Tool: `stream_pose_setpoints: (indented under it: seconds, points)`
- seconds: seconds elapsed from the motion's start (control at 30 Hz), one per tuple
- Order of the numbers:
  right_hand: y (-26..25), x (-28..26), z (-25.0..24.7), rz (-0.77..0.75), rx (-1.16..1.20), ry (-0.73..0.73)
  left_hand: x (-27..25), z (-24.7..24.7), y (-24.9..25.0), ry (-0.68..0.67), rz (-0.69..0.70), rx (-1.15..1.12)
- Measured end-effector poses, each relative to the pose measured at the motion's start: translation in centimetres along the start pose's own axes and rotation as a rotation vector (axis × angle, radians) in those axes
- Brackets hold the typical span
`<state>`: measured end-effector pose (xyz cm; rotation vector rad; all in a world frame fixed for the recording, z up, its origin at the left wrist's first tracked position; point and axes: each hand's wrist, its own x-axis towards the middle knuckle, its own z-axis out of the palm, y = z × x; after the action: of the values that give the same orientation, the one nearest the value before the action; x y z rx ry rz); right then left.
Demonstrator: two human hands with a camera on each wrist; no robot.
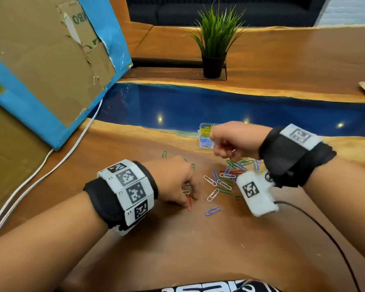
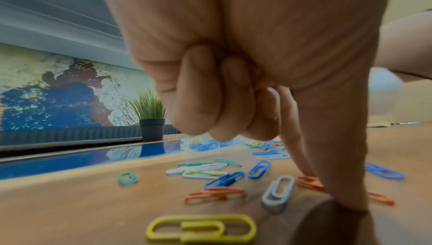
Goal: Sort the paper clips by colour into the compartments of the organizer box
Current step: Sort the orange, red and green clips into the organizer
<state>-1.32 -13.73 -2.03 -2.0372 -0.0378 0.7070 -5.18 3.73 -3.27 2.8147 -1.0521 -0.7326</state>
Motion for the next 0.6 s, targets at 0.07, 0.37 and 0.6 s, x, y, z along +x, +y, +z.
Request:
stream_pose_setpoints:
  seconds: [0.07, 0.37, 0.6]
  points:
    - [0.0, 0.5, -1.8, 0.011, 0.348, 0.031, 0.1, 0.0, -0.1, -0.011, -0.006, 0.008]
    - [-1.5, 3.5, -4.1, 0.203, 0.165, 0.286, 0.6, 0.6, -0.3, -0.065, -0.012, -0.054]
    - [-2.6, 4.5, -3.9, 0.260, 0.051, 0.336, 1.3, -1.2, -0.2, 0.036, -0.086, -0.299]
